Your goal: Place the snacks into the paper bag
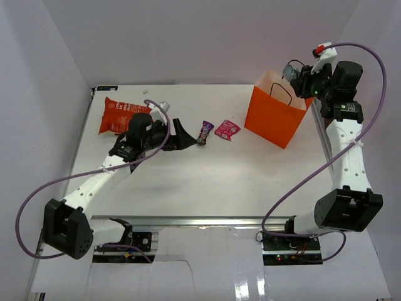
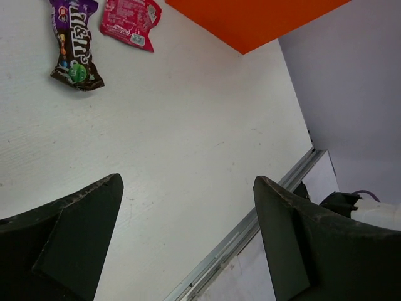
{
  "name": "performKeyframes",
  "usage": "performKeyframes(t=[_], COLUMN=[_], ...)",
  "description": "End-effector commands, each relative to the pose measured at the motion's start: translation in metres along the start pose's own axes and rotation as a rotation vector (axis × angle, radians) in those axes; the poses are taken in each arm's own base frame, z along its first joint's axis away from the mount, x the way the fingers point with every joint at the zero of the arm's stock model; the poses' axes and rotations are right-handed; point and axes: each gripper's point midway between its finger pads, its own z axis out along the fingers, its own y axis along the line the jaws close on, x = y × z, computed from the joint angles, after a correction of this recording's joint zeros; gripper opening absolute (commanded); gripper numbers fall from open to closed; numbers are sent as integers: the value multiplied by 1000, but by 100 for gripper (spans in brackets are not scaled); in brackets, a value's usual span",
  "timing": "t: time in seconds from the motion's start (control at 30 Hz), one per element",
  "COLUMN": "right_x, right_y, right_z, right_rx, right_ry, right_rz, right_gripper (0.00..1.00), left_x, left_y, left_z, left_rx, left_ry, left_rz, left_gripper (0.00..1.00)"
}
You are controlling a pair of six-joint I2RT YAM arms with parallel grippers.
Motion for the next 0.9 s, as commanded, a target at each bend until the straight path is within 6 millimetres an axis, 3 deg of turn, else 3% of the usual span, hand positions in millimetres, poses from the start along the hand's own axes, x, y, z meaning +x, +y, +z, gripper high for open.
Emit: performKeyframes(t=[0.0,0.03,0.1,0.13,0.2,0.27,0.33,0.37,0.43,0.5,0.57,0.6,0.63,0.67,0.7,0.73,0.77,0.83,0.87], right_x=[2,3,2,1,-8,-17,-23,-24,-29,-14,2,25,38,48,68,76,83,94,98], right_y=[-12,-13,-19,-19,-23,-28,-19,-19,12,42,66,75,81,81,84,85,88,91,94], right_z=[-2,-2,-6,-8,-14,-22,-30,-37,-52,-70,-90,-98,-102,-104,-106,-109,-115,-118,-120], right_rx=[38,39,43,40,36,34,-27,-48,-225,-369,-449,-472,-484,-479,-488,-487,-480,-488,-499], right_ry=[-3,-1,-4,-4,-22,-37,-48,-52,-83,-84,-94,-65,-38,-29,4,20,36,60,74], right_rz=[-44,-39,-30,-21,-16,0,2,-17,-80,-176,-273,-305,-270,-326,-312,-319,-342,-328,-313], right_gripper=[34,44,54,65,73,78,83,84,87,88,88,89,89,89,89,89,89,88,88], left_x=[-7,-14,-6,-14,-9,-19,-15,-24,-20,-24,-36,-38,-24,-40,-28,-22,-37,-18,-25], left_y=[9,9,24,21,35,43,62,66,84,94,88,90,97,99,116,122,123,147,148], left_z=[22,27,44,49,65,75,91,97,113,132,148,164,171,180,193,199,206,219,223], left_rx=[-3,-11,-36,-27,-56,-89,-135,-155,-193,-194,-160,-165,-172,-216,-259,-289,-324,-382,-402], left_ry=[18,14,67,67,104,95,119,101,118,108,75,72,111,78,112,142,114,180,167], left_rz=[14,23,21,32,41,64,80,94,107,126,169,214,231,275,293,326,345,351,364], left_gripper=[95,95,95,95,95,95,95,94,93,92,94,94,94,94,94,94,90,87,84])
